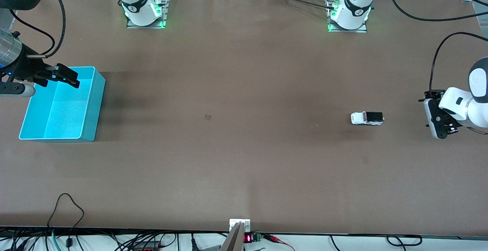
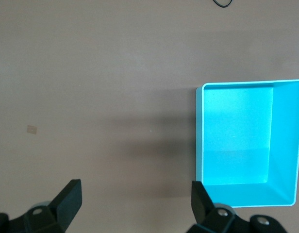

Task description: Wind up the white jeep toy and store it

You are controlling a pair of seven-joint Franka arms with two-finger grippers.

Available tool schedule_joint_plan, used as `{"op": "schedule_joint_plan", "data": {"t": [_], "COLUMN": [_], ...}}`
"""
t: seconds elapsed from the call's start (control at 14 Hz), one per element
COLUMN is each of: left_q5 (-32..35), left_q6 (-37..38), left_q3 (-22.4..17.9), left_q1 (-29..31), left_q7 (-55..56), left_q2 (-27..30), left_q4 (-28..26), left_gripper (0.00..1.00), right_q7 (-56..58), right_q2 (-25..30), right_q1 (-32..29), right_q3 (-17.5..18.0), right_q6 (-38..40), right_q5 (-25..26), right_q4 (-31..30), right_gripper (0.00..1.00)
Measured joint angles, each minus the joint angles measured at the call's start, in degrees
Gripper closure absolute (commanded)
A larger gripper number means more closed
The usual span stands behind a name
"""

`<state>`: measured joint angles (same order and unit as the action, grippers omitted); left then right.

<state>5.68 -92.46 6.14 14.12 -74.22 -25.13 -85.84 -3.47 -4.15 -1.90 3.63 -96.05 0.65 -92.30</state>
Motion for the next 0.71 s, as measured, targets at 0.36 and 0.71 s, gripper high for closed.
{"op": "schedule_joint_plan", "data": {"t": [0.36, 0.71], "left_q5": [0.0, -1.6], "left_q6": [8.6, 6.6], "left_q3": [0.0, 0.0], "left_q1": [-5.6, -9.4], "left_q7": [19.0, 51.5], "left_q2": [0.7, 9.2], "left_q4": [8.7, 4.4], "left_gripper": [0.00, 0.00], "right_q7": [0.0, 0.0], "right_q2": [0.0, 0.0], "right_q1": [0.0, 0.0], "right_q3": [0.0, 0.0], "right_q6": [0.0, 0.0], "right_q5": [0.0, 0.0], "right_q4": [0.0, 0.0], "right_gripper": [0.00, 0.00]}}
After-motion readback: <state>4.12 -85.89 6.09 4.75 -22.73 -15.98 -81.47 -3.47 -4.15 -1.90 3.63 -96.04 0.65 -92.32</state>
